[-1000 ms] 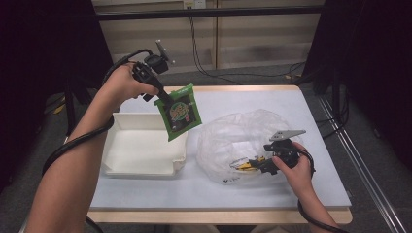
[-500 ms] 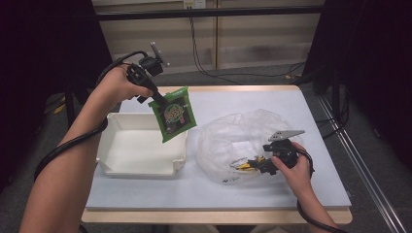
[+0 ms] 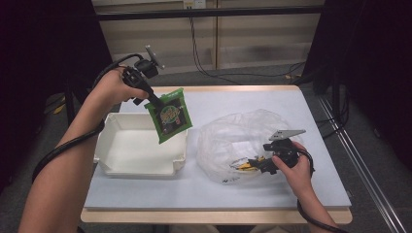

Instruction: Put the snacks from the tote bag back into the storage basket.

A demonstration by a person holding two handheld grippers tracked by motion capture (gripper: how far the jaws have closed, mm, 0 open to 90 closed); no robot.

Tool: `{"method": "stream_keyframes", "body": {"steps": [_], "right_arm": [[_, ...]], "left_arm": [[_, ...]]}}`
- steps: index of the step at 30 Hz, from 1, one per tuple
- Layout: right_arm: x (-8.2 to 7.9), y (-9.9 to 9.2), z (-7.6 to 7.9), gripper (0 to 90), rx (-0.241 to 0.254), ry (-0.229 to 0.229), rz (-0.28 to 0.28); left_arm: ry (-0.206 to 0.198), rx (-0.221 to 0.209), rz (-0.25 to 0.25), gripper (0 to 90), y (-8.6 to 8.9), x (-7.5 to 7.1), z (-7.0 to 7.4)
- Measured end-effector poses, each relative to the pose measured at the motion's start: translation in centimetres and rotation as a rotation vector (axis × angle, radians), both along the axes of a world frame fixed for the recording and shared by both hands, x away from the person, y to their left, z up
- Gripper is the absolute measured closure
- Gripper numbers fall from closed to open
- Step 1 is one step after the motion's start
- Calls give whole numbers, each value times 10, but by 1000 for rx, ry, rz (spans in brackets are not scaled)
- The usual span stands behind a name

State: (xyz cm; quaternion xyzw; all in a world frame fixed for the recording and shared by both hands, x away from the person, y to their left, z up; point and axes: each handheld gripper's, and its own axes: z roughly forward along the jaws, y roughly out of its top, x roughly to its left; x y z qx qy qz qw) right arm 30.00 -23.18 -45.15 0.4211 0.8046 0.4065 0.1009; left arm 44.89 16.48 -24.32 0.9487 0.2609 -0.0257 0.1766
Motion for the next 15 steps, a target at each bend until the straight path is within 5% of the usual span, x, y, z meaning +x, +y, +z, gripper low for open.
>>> {"method": "stream_keyframes", "body": {"steps": [15], "right_arm": [[0,0,-1,91,-2,6,1]], "left_arm": [[4,11,11,753,10,5,-11]]}}
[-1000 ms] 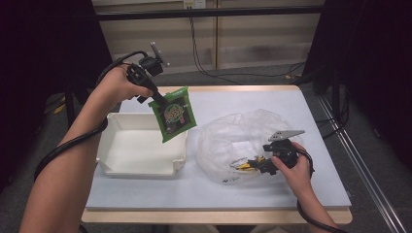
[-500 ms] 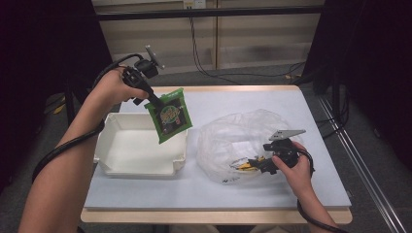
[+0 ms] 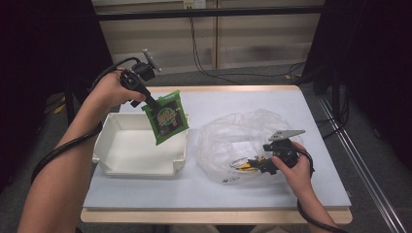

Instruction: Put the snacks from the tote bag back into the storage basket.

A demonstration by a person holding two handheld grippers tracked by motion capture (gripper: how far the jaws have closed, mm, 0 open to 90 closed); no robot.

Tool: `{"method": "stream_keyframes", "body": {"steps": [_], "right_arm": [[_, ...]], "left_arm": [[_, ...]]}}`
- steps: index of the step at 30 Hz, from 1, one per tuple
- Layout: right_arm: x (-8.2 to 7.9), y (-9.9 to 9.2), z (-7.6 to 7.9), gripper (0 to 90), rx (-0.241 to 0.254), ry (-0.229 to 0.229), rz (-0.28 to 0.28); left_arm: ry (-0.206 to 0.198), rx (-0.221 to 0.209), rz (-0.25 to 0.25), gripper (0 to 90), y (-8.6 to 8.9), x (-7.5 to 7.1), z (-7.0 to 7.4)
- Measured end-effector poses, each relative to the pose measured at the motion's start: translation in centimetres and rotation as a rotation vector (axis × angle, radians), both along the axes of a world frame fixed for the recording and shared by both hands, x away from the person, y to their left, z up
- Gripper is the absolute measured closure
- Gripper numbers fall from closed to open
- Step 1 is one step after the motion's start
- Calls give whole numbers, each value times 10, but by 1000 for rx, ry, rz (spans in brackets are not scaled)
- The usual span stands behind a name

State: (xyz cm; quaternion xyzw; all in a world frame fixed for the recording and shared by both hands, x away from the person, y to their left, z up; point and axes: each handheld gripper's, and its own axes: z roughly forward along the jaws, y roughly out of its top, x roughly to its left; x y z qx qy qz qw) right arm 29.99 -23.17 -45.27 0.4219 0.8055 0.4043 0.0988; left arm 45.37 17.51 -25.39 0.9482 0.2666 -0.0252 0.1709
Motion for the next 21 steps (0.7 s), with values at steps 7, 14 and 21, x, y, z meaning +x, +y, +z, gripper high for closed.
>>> {"method": "stream_keyframes", "body": {"steps": [7,14,21], "right_arm": [[-1,0,0,91,4,4,0],[0,0,-2,91,2,5,6],[0,0,-2,91,7,10,5]], "left_arm": [[-5,0,-4,751,4,2,-9],[-6,24,-26,751,8,6,-14],[-10,15,-11,751,11,9,-21]]}}
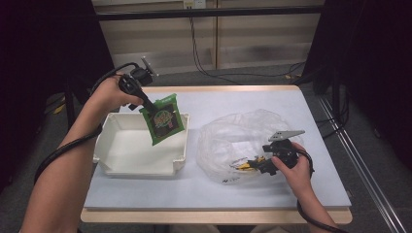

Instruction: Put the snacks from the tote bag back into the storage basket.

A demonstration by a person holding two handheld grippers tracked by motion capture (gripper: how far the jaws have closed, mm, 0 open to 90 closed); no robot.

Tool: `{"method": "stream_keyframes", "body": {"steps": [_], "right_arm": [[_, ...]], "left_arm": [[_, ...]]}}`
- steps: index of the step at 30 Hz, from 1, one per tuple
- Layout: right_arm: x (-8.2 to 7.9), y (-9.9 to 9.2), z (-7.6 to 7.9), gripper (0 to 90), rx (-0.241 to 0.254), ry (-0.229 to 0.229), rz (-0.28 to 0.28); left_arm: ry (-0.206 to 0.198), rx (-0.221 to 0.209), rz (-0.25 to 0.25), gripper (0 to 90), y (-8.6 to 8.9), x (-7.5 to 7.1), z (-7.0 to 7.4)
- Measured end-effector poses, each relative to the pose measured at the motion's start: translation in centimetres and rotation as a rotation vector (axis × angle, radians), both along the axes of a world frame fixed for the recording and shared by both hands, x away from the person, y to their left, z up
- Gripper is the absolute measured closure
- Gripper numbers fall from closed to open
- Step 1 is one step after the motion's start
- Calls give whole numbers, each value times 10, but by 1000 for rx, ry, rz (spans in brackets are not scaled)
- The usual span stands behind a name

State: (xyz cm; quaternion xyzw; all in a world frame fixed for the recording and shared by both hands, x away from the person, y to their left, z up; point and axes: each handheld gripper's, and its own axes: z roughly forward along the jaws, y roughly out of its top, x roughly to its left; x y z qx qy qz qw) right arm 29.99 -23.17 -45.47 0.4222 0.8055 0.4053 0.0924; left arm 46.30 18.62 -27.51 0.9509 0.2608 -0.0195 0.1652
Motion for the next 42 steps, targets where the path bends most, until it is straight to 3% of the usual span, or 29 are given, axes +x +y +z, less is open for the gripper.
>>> {"method": "stream_keyframes", "body": {"steps": [1,2,9,10,14,16,18,20,22,25,28,30,31,33,34,35,42], "right_arm": [[0,0,0,91,0,-1,-1],[0,0,0,91,1,-1,-1],[0,1,0,91,4,3,3],[0,2,0,91,4,1,2],[1,1,-1,91,5,0,1],[1,1,-1,91,3,2,1],[1,1,-2,91,5,3,0],[1,1,-2,91,5,2,2],[1,1,-2,91,5,3,3],[1,1,-2,91,7,8,0],[1,1,-2,91,6,5,3],[0,1,-1,91,7,4,-1],[0,2,-1,91,8,6,1],[0,2,-1,91,5,6,0],[0,2,-1,91,5,6,5],[0,2,-1,91,5,6,5],[0,3,-1,90,6,2,5]], "left_arm": [[-6,29,-22,751,1,1,0],[-16,14,-17,751,2,1,-2],[-5,25,-11,752,3,4,-8],[-14,39,-28,753,3,5,-10],[-13,31,-16,753,1,5,-15],[-13,46,-44,753,1,8,-17],[-13,39,-27,753,0,8,-19],[-17,51,-46,753,0,10,-21],[-11,42,-22,753,-2,9,-23],[-1,50,-41,753,-2,12,-25],[-13,45,-27,753,-3,13,-29],[-4,62,-56,753,-3,16,-29],[-8,50,-34,753,-4,15,-31],[-12,53,-41,753,-4,16,-33],[2,47,-24,753,-4,16,-33],[-3,69,-62,753,-3,19,-33],[-10,56,-52,753,-6,22,-43]]}}
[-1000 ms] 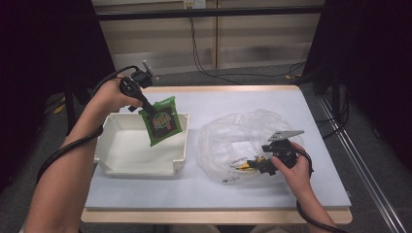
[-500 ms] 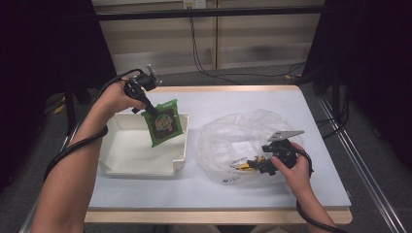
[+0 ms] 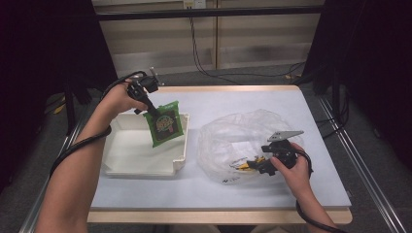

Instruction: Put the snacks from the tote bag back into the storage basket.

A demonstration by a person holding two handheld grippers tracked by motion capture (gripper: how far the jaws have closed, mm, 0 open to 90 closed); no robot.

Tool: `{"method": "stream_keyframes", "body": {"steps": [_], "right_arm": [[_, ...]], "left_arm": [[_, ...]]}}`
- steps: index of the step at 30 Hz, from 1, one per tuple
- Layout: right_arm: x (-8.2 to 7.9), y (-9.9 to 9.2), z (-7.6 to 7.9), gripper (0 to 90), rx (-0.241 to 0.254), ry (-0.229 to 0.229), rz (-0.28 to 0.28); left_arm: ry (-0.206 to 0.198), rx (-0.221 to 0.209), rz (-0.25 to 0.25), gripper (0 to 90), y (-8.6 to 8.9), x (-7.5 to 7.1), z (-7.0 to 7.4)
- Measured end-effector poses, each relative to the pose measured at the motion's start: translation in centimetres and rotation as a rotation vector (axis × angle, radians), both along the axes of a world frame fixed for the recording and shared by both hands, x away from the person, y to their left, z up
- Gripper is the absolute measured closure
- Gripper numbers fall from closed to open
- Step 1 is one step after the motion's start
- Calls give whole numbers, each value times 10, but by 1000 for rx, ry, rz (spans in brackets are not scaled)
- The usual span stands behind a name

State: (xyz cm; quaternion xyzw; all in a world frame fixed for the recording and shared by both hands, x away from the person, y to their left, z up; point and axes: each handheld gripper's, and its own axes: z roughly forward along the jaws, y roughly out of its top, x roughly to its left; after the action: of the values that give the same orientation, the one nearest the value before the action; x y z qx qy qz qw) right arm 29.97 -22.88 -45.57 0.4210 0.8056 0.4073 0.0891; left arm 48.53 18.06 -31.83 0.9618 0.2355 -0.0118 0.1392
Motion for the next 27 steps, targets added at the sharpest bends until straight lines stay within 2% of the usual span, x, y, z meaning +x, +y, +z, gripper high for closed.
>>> {"method": "stream_keyframes", "body": {"steps": [1,2,3,4,5,8,9,10,11,12,13,14,15,17,18,19,20,21,22,23,24,25,27], "right_arm": [[0,0,0,90,1,3,5],[0,0,0,90,2,1,5],[0,0,1,90,2,2,4],[0,0,0,90,3,4,6],[0,0,0,89,1,5,6],[-1,0,0,89,-1,5,2],[-1,0,0,89,-1,5,2],[-1,0,0,90,1,8,0],[-1,-1,0,90,-2,5,3],[-1,0,0,90,-1,10,-3],[-1,0,0,89,-1,12,-2],[-1,0,0,90,-2,11,-2],[-2,0,0,90,-2,11,-3],[-2,-1,0,90,0,11,3],[-2,-1,0,89,-3,10,0],[-2,0,0,89,-2,9,1],[-2,0,0,89,-3,7,3],[-2,0,1,89,-3,6,3],[-2,0,1,89,-3,6,4],[-2,0,0,89,-4,9,3],[-2,0,0,89,-7,5,4],[-2,0,0,89,-6,7,2],[-2,0,-1,89,-10,6,9]], "left_arm": [[14,15,-31,753,0,3,0],[-4,-12,17,752,-1,0,-3],[0,0,-12,752,-1,3,-4],[13,-3,-1,752,-1,4,-4],[-6,-3,2,752,-2,4,-6],[6,-2,-12,752,-3,7,-8],[-4,-8,1,752,-4,6,-10],[10,-1,-19,751,-4,7,-9],[-3,-10,-2,751,-5,6,-12],[11,1,-12,751,-5,7,-11],[-8,-2,-18,751,-6,8,-13],[6,18,-39,751,-6,9,-13],[-9,1,-23,750,-7,9,-15],[2,-2,-12,750,-7,9,-15],[3,3,-24,750,-7,10,-16],[-5,2,-26,749,-7,11,-16],[-19,-9,-7,749,-8,10,-18],[-16,5,-32,749,-8,11,-18],[-19,-4,-14,748,-8,10,-19],[-24,-3,-21,748,-8,11,-19],[-31,-15,-8,748,-9,10,-20],[-39,4,-29,747,-9,11,-20],[-45,11,-36,745,-9,11,-20]]}}
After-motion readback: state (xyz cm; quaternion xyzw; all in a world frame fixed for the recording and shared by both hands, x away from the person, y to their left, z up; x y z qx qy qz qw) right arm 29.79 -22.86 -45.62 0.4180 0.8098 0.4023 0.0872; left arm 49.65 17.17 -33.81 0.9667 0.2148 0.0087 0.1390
